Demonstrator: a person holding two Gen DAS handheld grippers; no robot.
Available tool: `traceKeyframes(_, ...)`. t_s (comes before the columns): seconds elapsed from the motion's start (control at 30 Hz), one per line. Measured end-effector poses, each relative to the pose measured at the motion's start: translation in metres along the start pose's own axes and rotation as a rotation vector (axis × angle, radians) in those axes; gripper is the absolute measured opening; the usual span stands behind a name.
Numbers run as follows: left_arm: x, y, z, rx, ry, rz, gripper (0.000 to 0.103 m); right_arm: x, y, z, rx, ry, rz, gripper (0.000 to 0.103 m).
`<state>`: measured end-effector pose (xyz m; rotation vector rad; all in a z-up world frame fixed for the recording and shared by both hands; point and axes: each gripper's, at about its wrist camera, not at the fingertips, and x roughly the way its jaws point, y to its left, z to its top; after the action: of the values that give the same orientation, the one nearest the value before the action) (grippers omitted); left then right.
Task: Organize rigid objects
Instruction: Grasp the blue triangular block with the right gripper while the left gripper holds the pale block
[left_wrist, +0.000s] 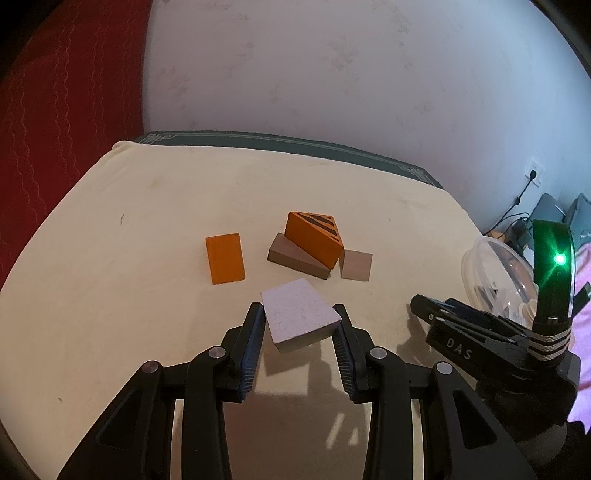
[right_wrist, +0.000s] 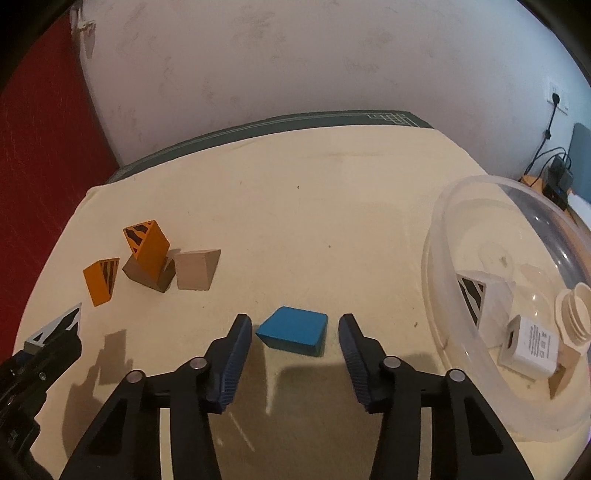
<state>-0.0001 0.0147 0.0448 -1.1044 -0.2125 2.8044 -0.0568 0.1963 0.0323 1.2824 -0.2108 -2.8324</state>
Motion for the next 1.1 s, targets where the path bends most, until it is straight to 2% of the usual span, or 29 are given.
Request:
traceKeyframes(0.2, 0.001, 0.0, 0.0, -0.001, 0.006, 0.004, 0.038, 0.0, 0.004, -0.001, -0.02, -0.016, -0.026, 0.036)
traceKeyframes(1.1, 0.006, -0.001, -0.004, 0.012, 0.015, 0.016, 0.038, -0.033, -0.014, -0.002, 0.05, -0.129, 0.047, 0.031)
